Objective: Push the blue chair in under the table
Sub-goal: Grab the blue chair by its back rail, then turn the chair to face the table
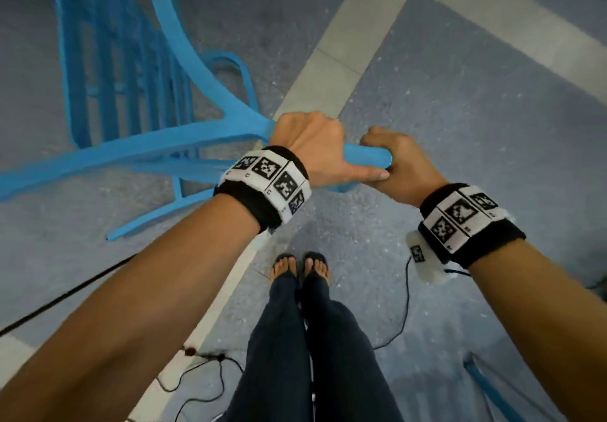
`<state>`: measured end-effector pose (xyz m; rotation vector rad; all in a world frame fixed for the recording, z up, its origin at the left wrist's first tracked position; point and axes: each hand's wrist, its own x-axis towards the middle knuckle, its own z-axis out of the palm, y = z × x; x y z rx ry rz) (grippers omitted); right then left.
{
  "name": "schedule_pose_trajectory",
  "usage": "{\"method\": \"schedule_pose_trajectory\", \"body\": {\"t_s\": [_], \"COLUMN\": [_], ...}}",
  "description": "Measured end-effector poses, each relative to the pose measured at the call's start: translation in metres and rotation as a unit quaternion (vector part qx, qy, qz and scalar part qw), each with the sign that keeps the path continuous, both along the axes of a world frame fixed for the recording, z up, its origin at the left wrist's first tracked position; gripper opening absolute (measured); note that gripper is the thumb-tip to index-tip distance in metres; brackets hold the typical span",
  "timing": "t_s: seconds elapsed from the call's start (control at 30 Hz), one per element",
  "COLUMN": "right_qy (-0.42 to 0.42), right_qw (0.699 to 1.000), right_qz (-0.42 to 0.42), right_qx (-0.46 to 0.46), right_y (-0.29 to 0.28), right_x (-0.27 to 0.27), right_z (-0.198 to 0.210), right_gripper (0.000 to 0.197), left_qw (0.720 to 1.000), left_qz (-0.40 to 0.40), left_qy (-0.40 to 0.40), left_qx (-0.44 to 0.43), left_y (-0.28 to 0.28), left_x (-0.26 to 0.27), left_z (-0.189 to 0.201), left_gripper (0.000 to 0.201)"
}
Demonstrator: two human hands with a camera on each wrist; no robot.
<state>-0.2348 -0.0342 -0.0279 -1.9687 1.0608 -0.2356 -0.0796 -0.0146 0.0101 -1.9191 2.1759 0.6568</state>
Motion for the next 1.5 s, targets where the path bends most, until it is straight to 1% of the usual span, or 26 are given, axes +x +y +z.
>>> {"method": "schedule_pose_trajectory", "body": {"t_s": [0.1,0.17,0.23,0.33,0.37,0.43,0.5,0.57,0.7,0.73,0.77,0.83,0.9,0.97,1.0,1.03,1.07,1.1,1.17,1.2,1.23,1.27,1.33,1.43,1.47,1.5], "right_qy": [-0.032,-0.075,-0.08,0.014,0.031,0.074,0.123,0.129,0.127,0.12,0.122,0.133,0.125,0.135,0.146,0.158,0.17,0.185,0.211,0.215,0.217,0.221,0.231,0.251,0.252,0.253], "right_qw": [0.997,0.995,0.996,0.99,0.987,0.98,0.983,0.985,0.985,0.982,0.977,0.961,0.945,0.933,0.927,0.922,0.918,0.916,0.912,0.911,0.91,0.909,0.906,0.901,0.901,0.902], "right_qz": [0.037,0.026,-0.03,-0.107,-0.124,-0.157,-0.123,-0.106,-0.062,-0.048,-0.031,-0.009,0.011,0.036,0.048,0.058,0.067,0.075,0.089,0.093,0.096,0.101,0.116,0.128,0.121,0.115], "right_qx": [-0.063,-0.056,0.024,0.095,0.103,0.095,0.063,0.032,-0.103,-0.141,-0.175,-0.241,-0.301,-0.333,-0.341,-0.35,-0.351,-0.347,-0.34,-0.34,-0.339,-0.338,-0.335,-0.33,-0.332,-0.33], "right_y": [-0.009,-0.009,-0.003,0.018,0.021,0.025,0.033,0.04,0.061,0.066,0.071,0.084,0.096,0.109,0.116,0.122,0.128,0.135,0.146,0.151,0.156,0.162,0.173,0.186,0.189,0.192], "right_x": [0.02,0.027,0.025,0.015,0.011,0.012,0.02,0.03,0.057,0.065,0.075,0.094,0.111,0.125,0.132,0.139,0.146,0.152,0.165,0.172,0.179,0.187,0.202,0.213,0.213,0.212], "right_z": [0.078,0.115,0.123,0.109,0.101,0.108,0.128,0.152,0.205,0.22,0.235,0.264,0.284,0.301,0.306,0.31,0.313,0.316,0.314,0.311,0.308,0.302,0.287,0.265,0.257,0.251], "right_gripper": [0.014,0.017,0.038,0.067,0.068,0.052,0.052,0.052,0.053,0.058,0.062,0.065,0.063,0.062,0.06,0.057,0.054,0.052,0.047,0.046,0.045,0.044,0.041,0.037,0.035,0.034], "left_qw": [0.996,0.987,0.974,0.947,0.937,0.926,0.921,0.906,0.842,0.823,0.803,0.76,0.701,0.649,0.625,0.598,0.588,0.59,0.603,0.578,0.549,0.535,0.528,0.482,0.483,0.491], "left_qz": [0.053,0.086,0.122,0.172,0.183,0.193,0.191,0.195,0.208,0.213,0.218,0.238,0.281,0.321,0.343,0.357,0.369,0.382,0.406,0.438,0.47,0.498,0.55,0.626,0.628,0.622], "left_qy": [0.019,0.038,0.065,0.099,0.108,0.128,0.148,0.202,0.31,0.331,0.354,0.406,0.463,0.484,0.486,0.498,0.505,0.502,0.482,0.482,0.48,0.473,0.452,0.443,0.445,0.449], "left_qx": [-0.072,-0.129,-0.181,-0.253,-0.276,-0.298,-0.305,-0.315,-0.389,-0.41,-0.427,-0.449,-0.464,-0.492,-0.506,-0.516,-0.514,-0.504,-0.489,-0.491,-0.497,-0.492,-0.464,-0.423,-0.417,-0.413], "left_y": [0.004,0.009,0.017,0.031,0.038,0.052,0.069,0.086,0.129,0.142,0.155,0.183,0.207,0.229,0.239,0.249,0.258,0.265,0.28,0.286,0.292,0.298,0.306,0.32,0.323,0.326], "left_x": [0.022,0.032,0.039,0.05,0.055,0.065,0.077,0.096,0.149,0.165,0.179,0.205,0.224,0.236,0.244,0.25,0.257,0.262,0.271,0.276,0.281,0.285,0.291,0.296,0.294,0.292], "left_z": [0.07,0.118,0.161,0.212,0.223,0.239,0.252,0.265,0.298,0.304,0.31,0.319,0.317,0.306,0.299,0.291,0.282,0.272,0.249,0.239,0.228,0.22,0.2,0.173,0.166,0.16], "left_gripper": [0.075,0.073,0.065,0.064,0.063,0.062,0.062,0.06,0.053,0.048,0.04,0.035,0.022,0.015,0.017,0.027,0.032,0.035,0.052,0.049,0.04,0.032,0.023,0.02,0.021,0.029]}}
